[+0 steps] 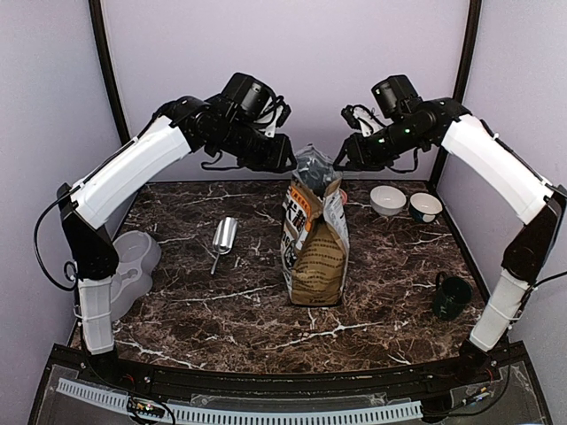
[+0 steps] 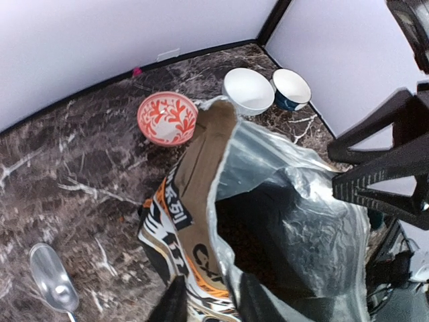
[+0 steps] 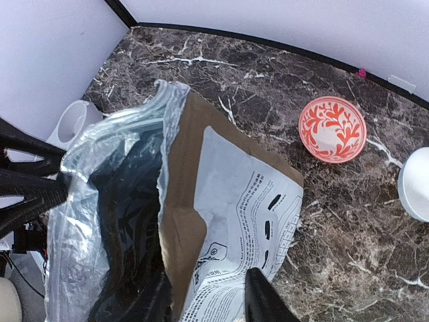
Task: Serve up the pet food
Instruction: Open the seal of the pet food bag.
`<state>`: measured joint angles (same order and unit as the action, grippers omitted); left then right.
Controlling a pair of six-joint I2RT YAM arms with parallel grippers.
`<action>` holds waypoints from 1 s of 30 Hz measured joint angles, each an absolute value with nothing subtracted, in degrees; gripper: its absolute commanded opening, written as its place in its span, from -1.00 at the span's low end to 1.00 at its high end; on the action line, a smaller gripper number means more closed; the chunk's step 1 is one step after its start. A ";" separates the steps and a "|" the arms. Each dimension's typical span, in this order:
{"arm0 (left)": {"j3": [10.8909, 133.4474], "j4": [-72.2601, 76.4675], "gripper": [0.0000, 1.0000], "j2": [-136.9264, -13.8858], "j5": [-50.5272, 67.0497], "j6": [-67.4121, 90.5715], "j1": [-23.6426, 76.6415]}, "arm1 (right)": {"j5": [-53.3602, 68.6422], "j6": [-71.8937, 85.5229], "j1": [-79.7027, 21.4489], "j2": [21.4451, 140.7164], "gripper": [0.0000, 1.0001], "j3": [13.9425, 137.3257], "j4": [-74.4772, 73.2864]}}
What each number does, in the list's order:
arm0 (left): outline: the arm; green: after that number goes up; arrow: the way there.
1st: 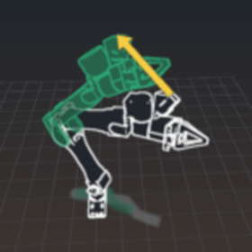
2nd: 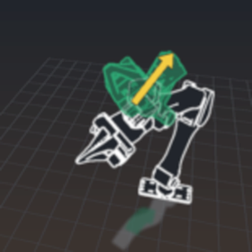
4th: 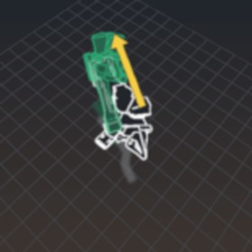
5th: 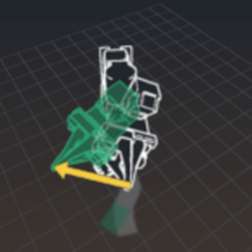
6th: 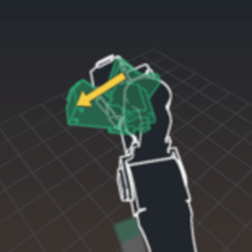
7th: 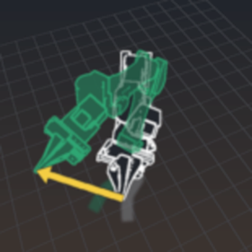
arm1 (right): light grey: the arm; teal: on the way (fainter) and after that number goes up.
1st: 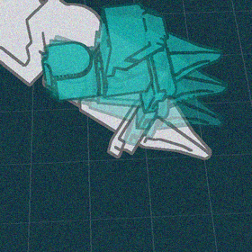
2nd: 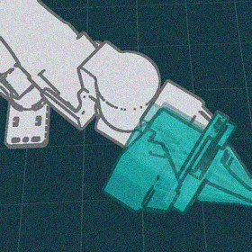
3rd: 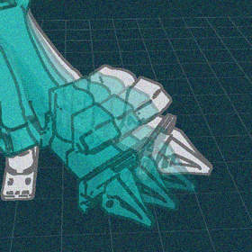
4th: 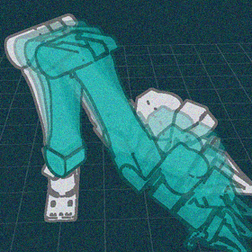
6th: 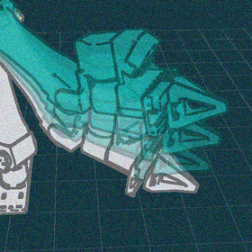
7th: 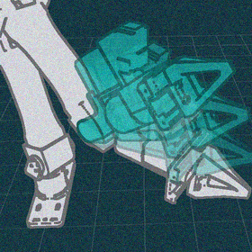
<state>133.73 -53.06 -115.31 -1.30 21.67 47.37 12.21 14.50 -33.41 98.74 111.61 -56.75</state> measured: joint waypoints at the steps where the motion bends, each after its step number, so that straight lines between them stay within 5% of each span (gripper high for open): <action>1: 133.71 -52.75 -0.18 -115.26 -1.08 21.71 47.24 | 12.43 14.44 -33.23 98.74 -0.07 111.87 -56.29; 15: 133.69 -49.89 -0.03 -115.39 2.15 22.22 47.40 | 12.75 12.84 -33.43 102.83 0.09 118.56 -55.92; 23: 134.10 -49.25 -0.13 -118.43 3.20 22.20 47.90 | 8.99 11.11 -35.57 108.64 -0.17 123.24 -58.17; 26: 134.15 -49.28 -0.33 -119.85 3.38 22.00 48.03 | 7.77 10.63 -35.97 109.56 -0.46 123.68 -58.78; 30: 135.02 -49.34 -0.97 -121.36 3.38 21.82 48.18 | 6.35 10.07 -36.25 109.67 -0.94 124.01 -59.24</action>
